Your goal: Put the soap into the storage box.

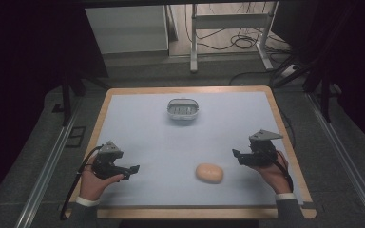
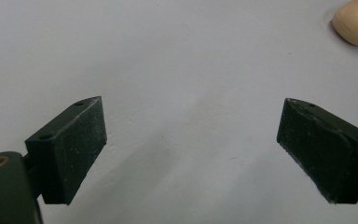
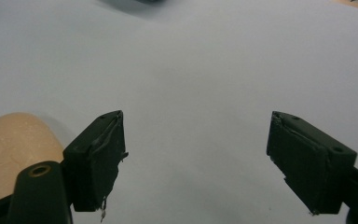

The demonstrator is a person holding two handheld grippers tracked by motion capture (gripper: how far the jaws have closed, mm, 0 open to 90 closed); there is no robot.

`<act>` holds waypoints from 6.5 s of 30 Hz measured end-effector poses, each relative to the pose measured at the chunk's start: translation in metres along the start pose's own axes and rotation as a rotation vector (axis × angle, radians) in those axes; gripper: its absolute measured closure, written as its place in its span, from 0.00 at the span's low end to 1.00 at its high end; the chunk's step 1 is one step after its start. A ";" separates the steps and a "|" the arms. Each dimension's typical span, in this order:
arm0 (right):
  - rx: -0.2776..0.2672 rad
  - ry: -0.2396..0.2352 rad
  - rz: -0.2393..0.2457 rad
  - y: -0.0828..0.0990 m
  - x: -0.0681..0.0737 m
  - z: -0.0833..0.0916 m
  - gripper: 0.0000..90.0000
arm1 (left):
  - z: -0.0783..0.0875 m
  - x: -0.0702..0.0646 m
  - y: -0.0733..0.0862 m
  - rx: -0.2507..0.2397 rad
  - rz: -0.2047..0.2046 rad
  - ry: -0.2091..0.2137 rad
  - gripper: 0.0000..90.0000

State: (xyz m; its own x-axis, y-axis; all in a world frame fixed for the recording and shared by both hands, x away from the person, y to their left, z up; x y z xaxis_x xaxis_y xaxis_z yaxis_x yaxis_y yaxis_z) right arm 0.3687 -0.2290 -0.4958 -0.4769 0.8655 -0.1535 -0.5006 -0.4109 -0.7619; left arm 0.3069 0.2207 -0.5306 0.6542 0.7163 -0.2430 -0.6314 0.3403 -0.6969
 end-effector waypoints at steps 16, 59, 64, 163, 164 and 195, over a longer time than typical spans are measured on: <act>0.004 -0.069 0.056 -0.014 0.018 0.014 0.25 | 0.001 0.000 0.000 0.001 -0.003 0.001 0.10; 0.183 -0.247 0.309 -0.005 0.095 -0.012 0.26 | -0.003 0.000 0.001 0.005 0.001 0.001 0.09; 0.210 -0.250 0.339 -0.003 0.102 -0.017 0.25 | -0.002 0.000 0.001 0.004 0.002 0.001 0.09; 0.211 -0.162 0.407 -0.064 0.075 -0.029 0.36 | 0.002 -0.005 -0.001 -0.008 0.003 0.022 0.09; 0.212 -0.158 0.409 -0.065 0.075 -0.029 0.36 | 0.002 -0.005 -0.001 -0.006 0.002 0.020 0.09; 0.194 -0.137 0.379 -0.089 0.061 -0.047 0.36 | -0.003 -0.006 0.000 0.010 -0.010 0.027 0.09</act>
State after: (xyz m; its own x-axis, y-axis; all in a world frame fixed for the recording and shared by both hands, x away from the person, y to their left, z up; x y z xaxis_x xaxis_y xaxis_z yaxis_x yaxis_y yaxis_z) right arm 0.4181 -0.1258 -0.4667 -0.7373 0.6028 -0.3049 -0.3917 -0.7492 -0.5340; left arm 0.3043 0.2150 -0.5313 0.6715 0.6959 -0.2546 -0.6288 0.3533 -0.6927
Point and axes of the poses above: each handheld gripper's, and its own axes: z roughly backward along the jaws, y roughly out of its underside, x roughly to its left, the point moved 4 cm from there along -z, roughly forward along the jaws, and after that the axes turned 8 degrees about y, right-handed, at the moved point
